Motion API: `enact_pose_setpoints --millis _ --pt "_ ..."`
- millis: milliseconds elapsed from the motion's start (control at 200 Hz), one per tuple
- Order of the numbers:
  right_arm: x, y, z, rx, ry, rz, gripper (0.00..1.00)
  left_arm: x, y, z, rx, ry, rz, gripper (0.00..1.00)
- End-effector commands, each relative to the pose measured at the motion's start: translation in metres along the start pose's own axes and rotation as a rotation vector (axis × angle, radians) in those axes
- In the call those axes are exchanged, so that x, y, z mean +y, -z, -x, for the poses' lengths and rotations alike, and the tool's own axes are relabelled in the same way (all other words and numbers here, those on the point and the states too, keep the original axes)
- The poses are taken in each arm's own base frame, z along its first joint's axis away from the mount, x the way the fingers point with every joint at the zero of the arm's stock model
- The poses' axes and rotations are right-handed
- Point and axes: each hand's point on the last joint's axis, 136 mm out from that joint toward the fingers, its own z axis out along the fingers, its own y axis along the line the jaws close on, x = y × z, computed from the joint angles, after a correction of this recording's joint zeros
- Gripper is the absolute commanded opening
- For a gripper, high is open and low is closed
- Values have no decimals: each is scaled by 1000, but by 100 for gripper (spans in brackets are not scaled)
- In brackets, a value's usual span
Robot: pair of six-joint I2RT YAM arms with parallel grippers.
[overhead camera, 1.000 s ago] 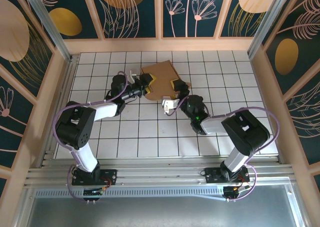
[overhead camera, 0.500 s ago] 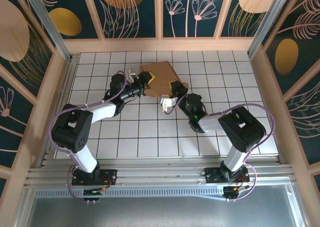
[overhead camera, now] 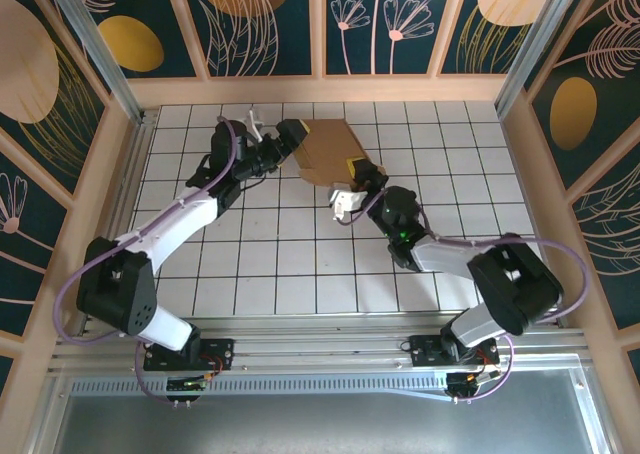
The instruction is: Fold the paper box
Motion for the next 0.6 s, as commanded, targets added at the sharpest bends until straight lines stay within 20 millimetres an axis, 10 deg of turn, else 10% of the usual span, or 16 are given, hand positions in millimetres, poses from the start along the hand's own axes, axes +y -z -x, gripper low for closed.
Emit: enact_pose_setpoints --millis 0,305,596 --pt "11 16 -9 41 -120 104 40 11 22 36 -122 -232 190 99" --pt "5 42 -1 44 -249 345 41 -20 101 81 -364 -403 195 97" --pt "21 62 -9 138 -263 613 44 -61 133 59 -252 -792 130 99"
